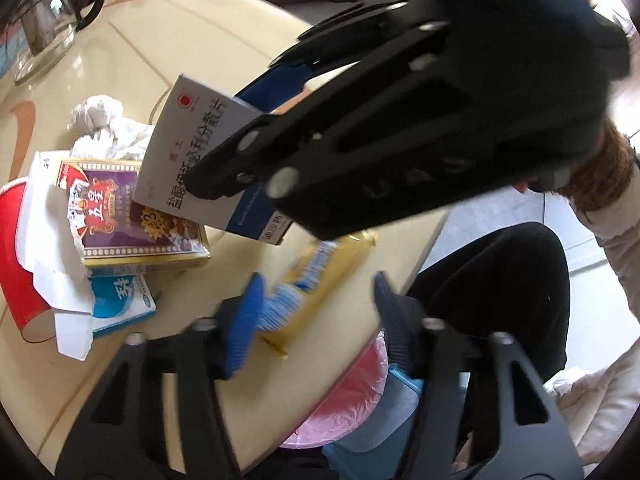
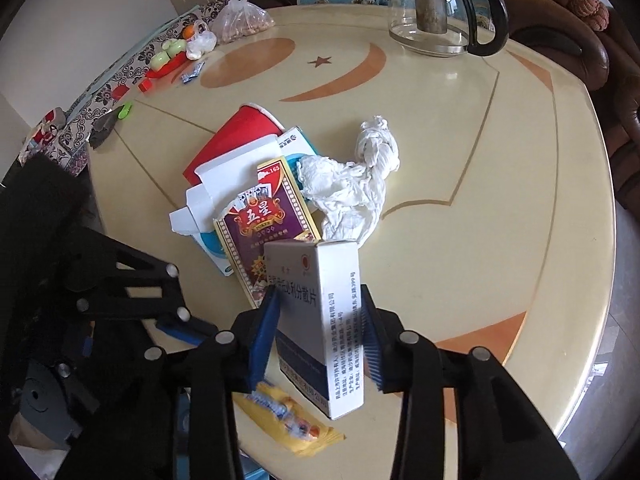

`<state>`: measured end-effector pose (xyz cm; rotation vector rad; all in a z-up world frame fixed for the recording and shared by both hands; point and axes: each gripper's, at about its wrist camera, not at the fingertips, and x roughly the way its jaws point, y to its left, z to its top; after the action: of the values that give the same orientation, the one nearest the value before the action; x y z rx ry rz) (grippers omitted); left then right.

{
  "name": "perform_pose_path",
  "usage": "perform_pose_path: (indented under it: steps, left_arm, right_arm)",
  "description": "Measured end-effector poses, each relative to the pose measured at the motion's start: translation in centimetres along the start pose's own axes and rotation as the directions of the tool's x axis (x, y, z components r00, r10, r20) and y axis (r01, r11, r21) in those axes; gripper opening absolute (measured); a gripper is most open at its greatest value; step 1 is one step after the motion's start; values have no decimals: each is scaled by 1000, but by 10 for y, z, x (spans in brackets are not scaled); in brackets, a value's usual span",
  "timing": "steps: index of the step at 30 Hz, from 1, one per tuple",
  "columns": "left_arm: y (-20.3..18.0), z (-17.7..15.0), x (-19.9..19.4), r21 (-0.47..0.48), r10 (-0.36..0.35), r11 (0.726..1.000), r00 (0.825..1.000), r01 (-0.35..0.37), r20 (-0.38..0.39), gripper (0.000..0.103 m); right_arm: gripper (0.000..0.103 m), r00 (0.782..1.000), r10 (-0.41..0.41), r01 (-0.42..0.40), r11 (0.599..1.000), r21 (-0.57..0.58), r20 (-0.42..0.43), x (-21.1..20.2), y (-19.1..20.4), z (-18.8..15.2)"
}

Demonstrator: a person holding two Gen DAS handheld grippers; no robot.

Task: Collect trash
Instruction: 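Grasp the yellow snack wrapper with the left tool while the right tool grasps the white medicine box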

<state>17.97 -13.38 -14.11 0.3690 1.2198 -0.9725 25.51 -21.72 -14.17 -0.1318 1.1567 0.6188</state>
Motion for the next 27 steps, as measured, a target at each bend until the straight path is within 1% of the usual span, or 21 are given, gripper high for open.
perform_pose_path:
  steps: [1,3,4,5,6,9,12,16,17,18,19,20,21,25,26,27]
  left_arm:
    - [0,0,3,-5,12,1000,1000,-12,-6,38]
    - [-1,1,7,3,27,1000,999,-27,-23,38]
    - [3,9,10,14,24,1000,999,-24,-34,39]
    - [0,9,9,21,25,999,999,-24,-39,46]
    - [0,10,10,24,12,1000,999,-11,-48,50]
    - [-3,9,10,42,24,999,998,-22,-50,50]
    - [-1,9,12,8,43,999,997,-43,-58,50]
    - [0,2,12,-16,62,998,998,-63,-26,51]
    - [-2,2,13,-17,73,997,997,-73,-28,48]
    - [-2,3,13,-17,81,997,996,-81,-33,42]
    - [-4,4,14,-25,77,997,996,-79,-43,34]
    - [-7,1,15,-34,67,997,996,-69,-50,30]
    - [-10,3,17,-30,68,997,996,-69,-58,28]
    - [-21,4,25,19,154,988,986,-153,-63,26]
    - [-23,5,26,14,156,988,985,-155,-69,22]
    - [-25,6,26,3,148,989,986,-148,-75,21]
  right_arm:
    - [32,1000,-2,2,1000,-3,0,0,1,0]
    - [21,1000,-16,16,1000,-6,1,0,3,0]
    - [21,1000,-24,24,1000,-4,-2,1,4,1]
    - [21,1000,-26,26,1000,-2,-4,1,3,1]
    - [21,1000,-28,28,1000,-2,-5,2,3,1]
    - [21,999,-36,36,999,4,1,1,0,0]
    - [21,1000,-26,26,999,32,8,0,-4,-1]
    - [21,999,-38,36,997,65,27,-4,-9,-6]
    - [20,998,-49,46,996,74,33,-5,-10,-7]
    - [20,997,-64,60,995,85,43,-7,-12,-7]
    - [20,996,-71,66,994,91,53,-9,-13,-8]
    - [20,995,-78,72,993,98,59,-11,-14,-8]
    - [20,995,-83,77,992,103,63,-13,-17,-8]
    - [20,992,-96,83,985,151,79,-20,-27,-10]
    - [20,991,-101,87,984,158,84,-22,-29,-11]
    - [20,990,-113,97,981,165,89,-25,-32,-12]
